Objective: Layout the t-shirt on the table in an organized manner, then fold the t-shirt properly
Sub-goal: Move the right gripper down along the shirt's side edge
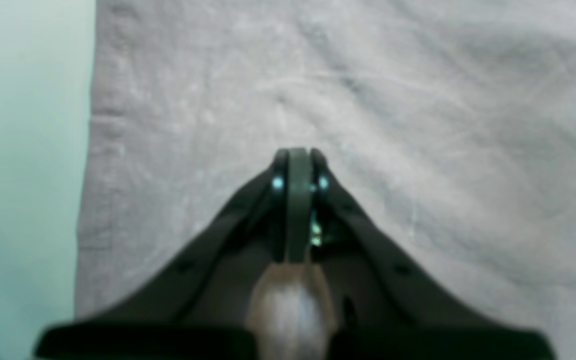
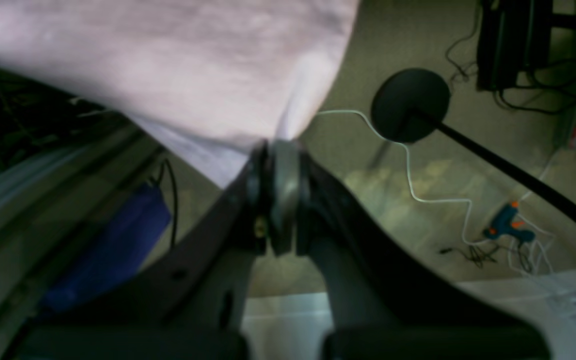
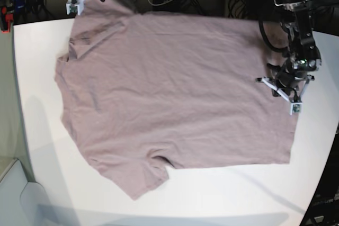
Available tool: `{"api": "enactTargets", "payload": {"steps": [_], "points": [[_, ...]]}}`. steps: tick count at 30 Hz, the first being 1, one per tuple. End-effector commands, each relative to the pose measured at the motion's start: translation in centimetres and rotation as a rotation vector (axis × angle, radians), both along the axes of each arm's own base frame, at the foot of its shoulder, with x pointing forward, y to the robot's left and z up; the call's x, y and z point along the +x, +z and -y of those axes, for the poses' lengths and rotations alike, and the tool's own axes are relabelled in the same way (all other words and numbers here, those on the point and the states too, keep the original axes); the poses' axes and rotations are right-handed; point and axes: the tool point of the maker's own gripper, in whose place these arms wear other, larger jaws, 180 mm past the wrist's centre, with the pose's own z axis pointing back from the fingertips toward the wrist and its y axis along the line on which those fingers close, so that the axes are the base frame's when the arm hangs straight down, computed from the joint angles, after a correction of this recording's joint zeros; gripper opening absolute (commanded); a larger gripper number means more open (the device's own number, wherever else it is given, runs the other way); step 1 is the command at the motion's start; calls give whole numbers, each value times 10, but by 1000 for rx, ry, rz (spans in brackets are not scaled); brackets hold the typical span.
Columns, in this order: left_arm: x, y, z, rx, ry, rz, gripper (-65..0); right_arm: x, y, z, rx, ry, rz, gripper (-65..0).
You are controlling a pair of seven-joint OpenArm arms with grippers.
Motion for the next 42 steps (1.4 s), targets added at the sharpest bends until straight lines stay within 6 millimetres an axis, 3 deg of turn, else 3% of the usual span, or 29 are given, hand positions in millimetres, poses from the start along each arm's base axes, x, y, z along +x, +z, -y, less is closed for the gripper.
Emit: {"api": "enactTargets", "payload": {"steps": [1,4,7,11,16,20,22,26,28,30,34,39,42], "points": [[12,16,-5,15,-2,53,-648,0,3,1,-3,-3,11,-650],[14,25,-5,10,0,81,-648,1,3,-2,5,-11,13,-650],[22,50,8,-45,-18,160,-648,2,3,-4,8,-9,16,-650],[19,60,19,-72,-42,190,-648,3,3,-4,8,-9,18,-542],[8,16,15,-122,2,84,-648,3,4,3,-9,-14,21,-410],[3,-20,6,-159,45,-16,-648,7,12,41,-92,-78,68,-411],[2,-31,-5,-158,65,-48,-648,5,16,60,-133,-118,75,-411],[2,-47,-18,-165,106,-35,-648,23,25,82,-175,-163,127,-412],[0,-53,-28,-153,122,-35,-648,45,34,84,-179,-160,188,-412],[10,-53,-26,-149,103,-27,-648,73,47,86,-187,-127,260,-412],[27,-55,-18,-138,60,-24,-648,136,65,56,-131,99,391,-443],[51,-30,-7,-141,28,51,-648,194,77,22,-76,267,494,-542],[58,-6,-1,-120,-8,94,-648,219,76,19,-66,285,513,-633]]}}
